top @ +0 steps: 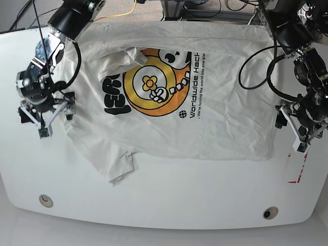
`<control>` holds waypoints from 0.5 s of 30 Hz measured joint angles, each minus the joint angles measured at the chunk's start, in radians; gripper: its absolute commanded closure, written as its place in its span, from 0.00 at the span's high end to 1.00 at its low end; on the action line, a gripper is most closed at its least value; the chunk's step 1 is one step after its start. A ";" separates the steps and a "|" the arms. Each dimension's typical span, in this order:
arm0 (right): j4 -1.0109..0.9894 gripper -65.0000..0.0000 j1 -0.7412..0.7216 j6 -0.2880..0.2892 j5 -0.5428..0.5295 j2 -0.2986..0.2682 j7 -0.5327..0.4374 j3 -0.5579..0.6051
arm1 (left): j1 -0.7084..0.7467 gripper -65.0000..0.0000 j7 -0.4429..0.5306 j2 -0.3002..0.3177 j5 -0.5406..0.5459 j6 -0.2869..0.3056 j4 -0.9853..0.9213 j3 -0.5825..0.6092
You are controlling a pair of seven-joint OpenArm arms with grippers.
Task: Layout the t-shirt on the table in an organized manner, then fold the t-shirt properly
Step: 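Release the shirt edge and move both grippers toward the shirt sides, then lower both grippers and pinch the shirt side edges near the hem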
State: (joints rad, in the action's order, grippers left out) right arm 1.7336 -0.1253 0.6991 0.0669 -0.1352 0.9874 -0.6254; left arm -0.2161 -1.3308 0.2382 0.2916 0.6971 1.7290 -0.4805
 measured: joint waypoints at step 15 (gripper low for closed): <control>-0.633 0.95 -0.371 0.008 0.177 -0.038 -0.303 0.003 | -0.169 0.70 0.319 0.003 -0.209 0.000 -0.412 0.058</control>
State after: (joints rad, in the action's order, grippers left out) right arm 1.1004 -0.4961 0.7071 0.2436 -0.1734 0.6846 -0.6228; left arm -0.3851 -1.0115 0.2417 0.0822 0.6971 1.3167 -0.4221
